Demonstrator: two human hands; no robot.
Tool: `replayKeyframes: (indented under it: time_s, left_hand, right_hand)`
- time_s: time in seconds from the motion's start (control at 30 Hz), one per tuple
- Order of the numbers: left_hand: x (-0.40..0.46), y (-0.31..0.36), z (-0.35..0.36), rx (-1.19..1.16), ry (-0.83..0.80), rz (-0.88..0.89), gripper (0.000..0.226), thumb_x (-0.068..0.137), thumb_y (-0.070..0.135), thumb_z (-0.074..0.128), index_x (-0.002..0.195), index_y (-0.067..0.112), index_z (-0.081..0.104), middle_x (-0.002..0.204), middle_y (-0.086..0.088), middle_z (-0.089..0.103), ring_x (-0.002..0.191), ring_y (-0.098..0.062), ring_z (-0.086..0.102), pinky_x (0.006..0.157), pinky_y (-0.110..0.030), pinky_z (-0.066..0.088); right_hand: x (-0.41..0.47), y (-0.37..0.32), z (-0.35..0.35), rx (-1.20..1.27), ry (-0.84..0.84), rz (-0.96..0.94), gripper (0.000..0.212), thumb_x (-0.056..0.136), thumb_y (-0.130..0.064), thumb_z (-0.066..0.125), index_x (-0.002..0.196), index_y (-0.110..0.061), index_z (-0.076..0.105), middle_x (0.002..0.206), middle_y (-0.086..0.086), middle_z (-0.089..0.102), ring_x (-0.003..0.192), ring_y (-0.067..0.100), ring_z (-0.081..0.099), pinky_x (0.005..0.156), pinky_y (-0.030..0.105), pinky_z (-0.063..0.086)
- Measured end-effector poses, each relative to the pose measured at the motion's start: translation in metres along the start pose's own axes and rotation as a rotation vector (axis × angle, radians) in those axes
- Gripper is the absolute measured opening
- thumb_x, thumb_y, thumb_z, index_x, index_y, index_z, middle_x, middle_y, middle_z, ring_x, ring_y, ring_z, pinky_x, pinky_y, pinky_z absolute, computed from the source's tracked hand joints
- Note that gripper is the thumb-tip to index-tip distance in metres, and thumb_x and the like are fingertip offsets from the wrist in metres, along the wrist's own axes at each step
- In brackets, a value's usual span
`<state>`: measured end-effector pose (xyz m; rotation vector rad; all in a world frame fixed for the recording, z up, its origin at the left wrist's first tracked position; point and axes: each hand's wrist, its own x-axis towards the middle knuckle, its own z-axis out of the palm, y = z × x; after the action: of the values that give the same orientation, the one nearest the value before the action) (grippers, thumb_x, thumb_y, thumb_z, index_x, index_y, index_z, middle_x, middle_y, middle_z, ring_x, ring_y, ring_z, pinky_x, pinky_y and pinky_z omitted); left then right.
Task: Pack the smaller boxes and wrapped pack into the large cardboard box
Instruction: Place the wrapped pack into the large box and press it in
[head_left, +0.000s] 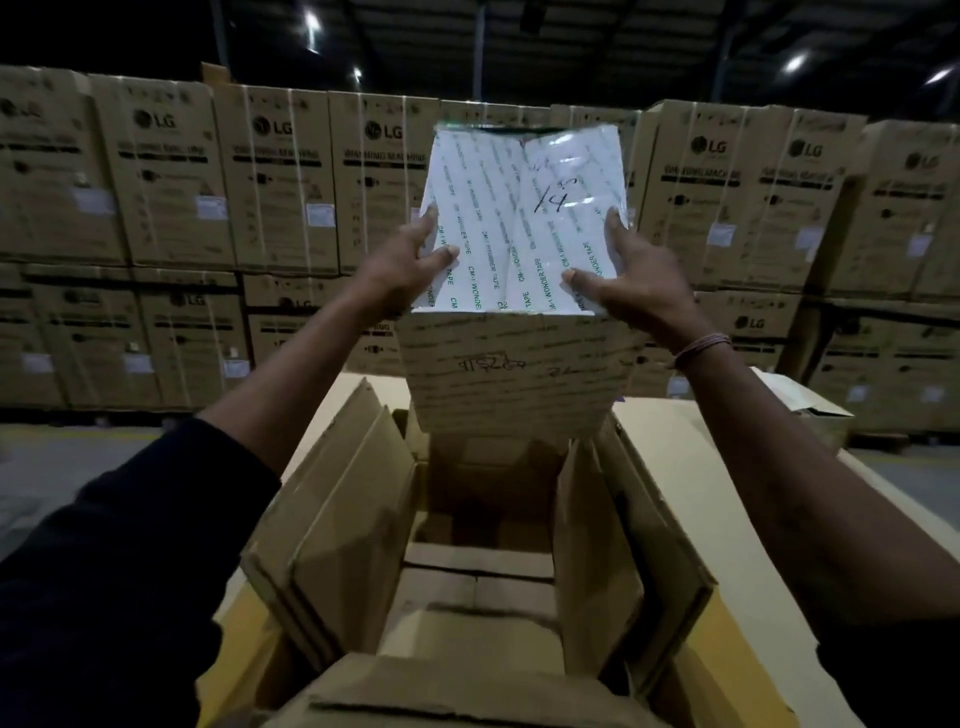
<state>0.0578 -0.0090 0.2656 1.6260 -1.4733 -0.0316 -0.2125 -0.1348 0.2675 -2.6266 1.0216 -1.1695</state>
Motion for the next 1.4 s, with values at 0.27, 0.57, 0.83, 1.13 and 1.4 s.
replayKeyframes:
  time_s: [0.27, 0.57, 0.83, 1.13, 1.4]
  left_hand:
    - [-0.012, -0.028, -0.017, -0.134, -0.225, -0.278, 0.071, 0.096, 0.032, 0.068, 0.156, 0.012, 0.036, 0.147, -0.014, 0.053, 0.112, -0.023, 0.068, 0.090, -0.039, 0.059]
    - [-0.034, -0.060, -0.003, 0.065, -0.444, -0.407, 0.052, 0.089, 0.045, 0.074, 0.122, 0.006, 0.064, 0.117, -0.010, 0.066, 0.097, -0.022, 0.063, 0.080, -0.040, 0.052]
    - [-0.072, -0.091, 0.043, 0.023, -0.443, -0.404, 0.075, 0.092, 0.039, 0.074, 0.147, -0.002, 0.045, 0.152, -0.015, 0.047, 0.113, -0.021, 0.051, 0.091, -0.034, 0.045]
    - [-0.122, -0.135, 0.088, 0.038, -0.531, -0.440, 0.095, 0.094, 0.045, 0.069, 0.162, 0.011, 0.014, 0.163, -0.012, 0.034, 0.137, -0.027, 0.047, 0.110, -0.041, 0.044]
    - [-0.167, -0.155, 0.113, -0.029, -0.515, -0.372, 0.112, 0.090, 0.058, 0.066, 0.160, 0.032, -0.017, 0.164, 0.004, 0.032, 0.142, -0.021, 0.046, 0.112, -0.041, 0.044]
  right_hand:
    - [-0.007, -0.018, 0.008, 0.259, -0.313, 0.227, 0.142, 0.052, -0.087, 0.078, 0.163, -0.013, 0.028, 0.157, 0.010, 0.048, 0.131, 0.028, 0.057, 0.109, 0.045, 0.049]
    - [-0.025, -0.012, 0.055, 0.252, -0.518, 0.455, 0.095, 0.081, -0.058, 0.080, 0.156, -0.012, 0.044, 0.158, 0.008, 0.047, 0.129, 0.029, 0.054, 0.100, 0.043, 0.049]
    - [-0.074, 0.012, 0.100, 0.244, -0.554, 0.477, 0.133, 0.054, -0.079, 0.079, 0.159, -0.010, 0.036, 0.162, 0.003, 0.042, 0.137, 0.024, 0.052, 0.113, 0.041, 0.044]
    - [-0.137, 0.027, 0.143, 0.157, -0.663, 0.461, 0.116, 0.084, -0.067, 0.073, 0.166, -0.016, 0.009, 0.165, 0.009, 0.037, 0.140, 0.029, 0.048, 0.107, 0.033, 0.043]
    - [-0.182, 0.034, 0.159, 0.014, -0.632, 0.387, 0.118, 0.083, -0.083, 0.058, 0.165, -0.031, -0.009, 0.171, 0.018, 0.011, 0.153, 0.034, 0.027, 0.114, 0.039, 0.035]
